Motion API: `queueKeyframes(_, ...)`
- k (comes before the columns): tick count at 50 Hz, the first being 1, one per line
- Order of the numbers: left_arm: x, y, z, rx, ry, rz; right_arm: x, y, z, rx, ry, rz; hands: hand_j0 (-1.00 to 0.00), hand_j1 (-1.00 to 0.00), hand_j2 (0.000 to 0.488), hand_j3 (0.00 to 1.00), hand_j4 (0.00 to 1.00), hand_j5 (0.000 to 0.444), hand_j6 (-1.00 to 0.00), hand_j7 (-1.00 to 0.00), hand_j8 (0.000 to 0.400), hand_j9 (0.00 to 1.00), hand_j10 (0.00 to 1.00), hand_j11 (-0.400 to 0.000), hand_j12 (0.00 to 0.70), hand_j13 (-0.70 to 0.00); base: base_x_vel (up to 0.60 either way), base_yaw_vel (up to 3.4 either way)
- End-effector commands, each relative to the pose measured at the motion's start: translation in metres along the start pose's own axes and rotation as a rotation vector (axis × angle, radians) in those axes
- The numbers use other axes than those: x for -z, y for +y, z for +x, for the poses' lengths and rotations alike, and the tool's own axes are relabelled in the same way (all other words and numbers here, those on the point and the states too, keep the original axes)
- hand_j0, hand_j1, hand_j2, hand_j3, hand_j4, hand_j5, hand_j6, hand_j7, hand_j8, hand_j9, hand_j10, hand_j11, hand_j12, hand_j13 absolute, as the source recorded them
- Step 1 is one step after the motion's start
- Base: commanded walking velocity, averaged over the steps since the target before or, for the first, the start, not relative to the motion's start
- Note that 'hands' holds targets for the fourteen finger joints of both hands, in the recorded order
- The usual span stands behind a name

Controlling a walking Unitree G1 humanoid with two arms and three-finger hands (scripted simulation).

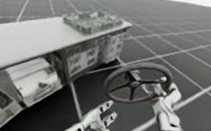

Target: Pick up and drop off the object

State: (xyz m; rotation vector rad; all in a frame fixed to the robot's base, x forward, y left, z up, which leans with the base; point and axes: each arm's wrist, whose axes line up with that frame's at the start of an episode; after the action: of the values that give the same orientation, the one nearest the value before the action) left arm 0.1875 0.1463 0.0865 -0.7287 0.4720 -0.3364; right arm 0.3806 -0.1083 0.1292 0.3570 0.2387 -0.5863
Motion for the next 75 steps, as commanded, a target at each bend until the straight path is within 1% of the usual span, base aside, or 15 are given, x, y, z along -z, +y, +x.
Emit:
queueKeyframes(1,-0.0013,-0.0029,-0.0012,-0.002,-0.002,0.013,-0.0063,0.0019,-0.0016,-0.016,-0.011,0.03,0.0,0.0,0.0,1.0,1.0,0.0,0.0,0.0,0.0,1.0,1.0,-0.4,0.0,-0.7,0.45,0.05)
queueKeyframes(26,-0.0013,-0.0029,-0.0012,-0.002,-0.002,0.013,-0.0063,0.0019,-0.0016,-0.016,-0.011,0.03,0.0,0.0,0.0,1.0,1.0,0.0,0.0,0.0,0.0,1.0,1.0,-0.4,0.0,-0.7,0.34,0.05)
queueKeyframes(54,-0.0013,-0.0029,-0.0012,-0.002,-0.002,0.013,-0.0063,0.0019,-0.0016,-0.016,-0.011,0.03,0.0,0.0,0.0,1.0,1.0,0.0,0.0,0.0,0.0,1.0,1.0,-0.4,0.0,-0.7,0.19,0.05)
queueKeyframes(75,-0.0013,-0.0029,-0.0012,-0.002,-0.002,0.013,-0.0063,0.0019,-0.0016,-0.016,-0.011,0.03,0.0,0.0,0.0,1.0,1.0,0.0,0.0,0.0,0.0,1.0,1.0,-0.4,0.0,-0.7,0.26,1.25)
